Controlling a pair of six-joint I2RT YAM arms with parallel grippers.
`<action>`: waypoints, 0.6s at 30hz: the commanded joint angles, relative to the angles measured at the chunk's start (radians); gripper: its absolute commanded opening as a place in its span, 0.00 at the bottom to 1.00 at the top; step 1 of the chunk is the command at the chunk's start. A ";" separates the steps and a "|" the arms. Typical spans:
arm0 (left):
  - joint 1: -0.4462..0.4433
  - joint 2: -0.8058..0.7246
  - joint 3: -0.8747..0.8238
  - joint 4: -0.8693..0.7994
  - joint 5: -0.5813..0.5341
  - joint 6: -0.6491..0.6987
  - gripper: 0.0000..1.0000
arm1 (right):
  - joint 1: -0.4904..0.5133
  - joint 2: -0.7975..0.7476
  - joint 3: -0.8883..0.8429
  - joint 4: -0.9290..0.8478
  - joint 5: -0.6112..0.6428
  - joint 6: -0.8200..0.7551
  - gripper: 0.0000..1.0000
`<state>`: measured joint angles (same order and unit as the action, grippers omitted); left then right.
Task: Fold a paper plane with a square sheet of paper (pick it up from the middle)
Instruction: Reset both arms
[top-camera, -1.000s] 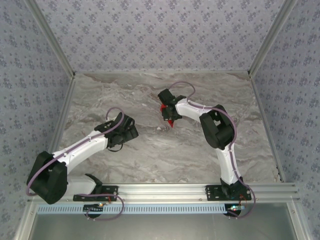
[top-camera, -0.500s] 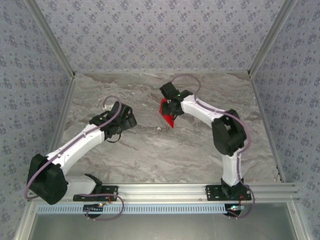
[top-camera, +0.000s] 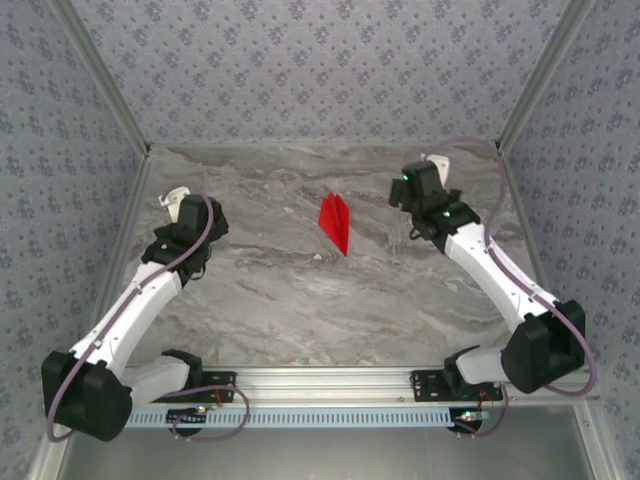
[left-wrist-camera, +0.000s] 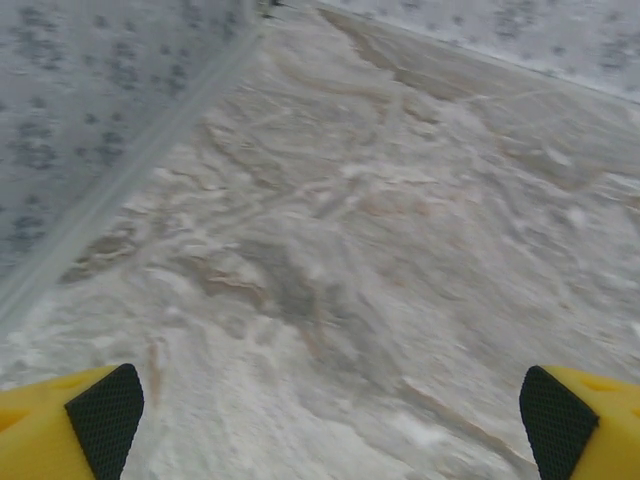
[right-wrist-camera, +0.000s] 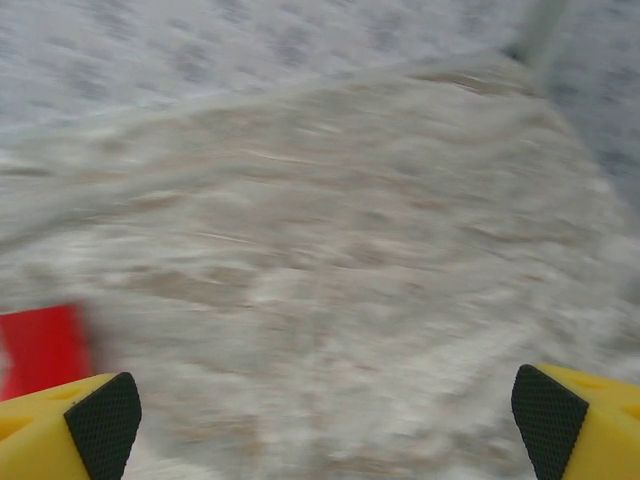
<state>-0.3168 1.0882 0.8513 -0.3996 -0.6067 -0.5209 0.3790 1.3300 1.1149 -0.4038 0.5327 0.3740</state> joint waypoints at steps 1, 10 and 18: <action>0.040 -0.017 -0.128 0.211 -0.108 0.109 0.99 | -0.093 -0.074 -0.161 0.150 0.112 -0.077 1.00; 0.105 0.002 -0.363 0.608 -0.057 0.340 0.99 | -0.318 -0.128 -0.556 0.545 0.020 -0.200 1.00; 0.225 0.109 -0.499 0.967 0.211 0.444 0.99 | -0.357 -0.029 -0.701 0.917 -0.145 -0.327 1.00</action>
<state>-0.1238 1.1629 0.4000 0.3523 -0.5297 -0.1425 0.0299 1.2781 0.4408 0.3031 0.4755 0.1207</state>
